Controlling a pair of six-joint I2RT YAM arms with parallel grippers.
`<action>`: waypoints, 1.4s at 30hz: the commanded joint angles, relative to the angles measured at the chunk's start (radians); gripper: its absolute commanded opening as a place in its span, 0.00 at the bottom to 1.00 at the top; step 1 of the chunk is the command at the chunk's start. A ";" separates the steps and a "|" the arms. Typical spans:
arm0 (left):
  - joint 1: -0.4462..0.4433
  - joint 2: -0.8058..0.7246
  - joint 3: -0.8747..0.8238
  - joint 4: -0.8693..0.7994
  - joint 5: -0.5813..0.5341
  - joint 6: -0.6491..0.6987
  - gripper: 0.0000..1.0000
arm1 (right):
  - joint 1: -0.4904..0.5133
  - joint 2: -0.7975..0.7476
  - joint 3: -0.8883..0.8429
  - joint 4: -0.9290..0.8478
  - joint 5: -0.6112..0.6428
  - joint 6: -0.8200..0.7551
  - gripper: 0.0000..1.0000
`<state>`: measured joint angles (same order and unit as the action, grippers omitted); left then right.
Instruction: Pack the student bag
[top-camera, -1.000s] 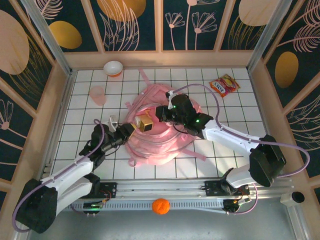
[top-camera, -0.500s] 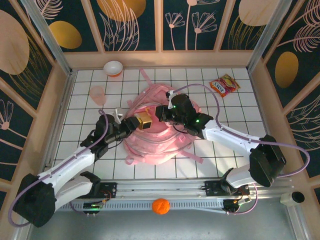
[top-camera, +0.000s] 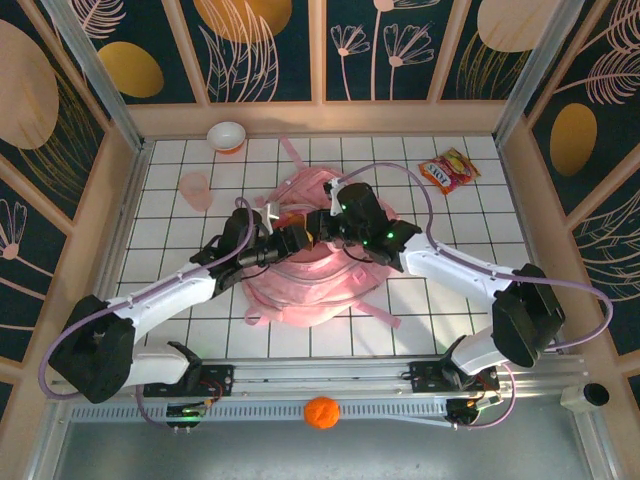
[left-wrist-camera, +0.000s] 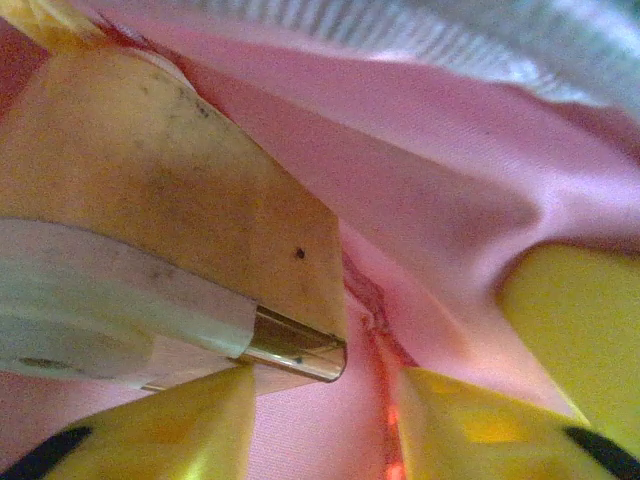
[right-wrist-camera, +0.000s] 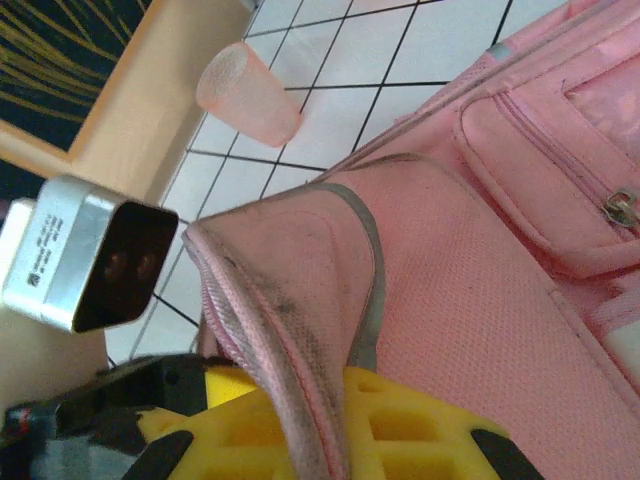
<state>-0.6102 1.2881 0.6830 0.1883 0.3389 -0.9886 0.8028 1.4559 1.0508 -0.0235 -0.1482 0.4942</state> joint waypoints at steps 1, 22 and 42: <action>-0.003 -0.081 0.019 -0.058 -0.047 0.083 0.54 | -0.021 -0.034 0.055 -0.016 -0.107 -0.142 0.00; 0.134 -0.253 0.053 -0.392 -0.025 1.602 0.76 | -0.162 -0.329 -0.064 -0.540 -0.212 -0.882 0.46; 0.121 0.141 0.178 -0.538 0.144 2.163 0.67 | -0.017 -0.129 -0.204 -0.266 -0.046 -0.266 0.12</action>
<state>-0.4831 1.4090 0.8673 -0.3298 0.4065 1.0584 0.7956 1.3228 0.8688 -0.2626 -0.2924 0.2020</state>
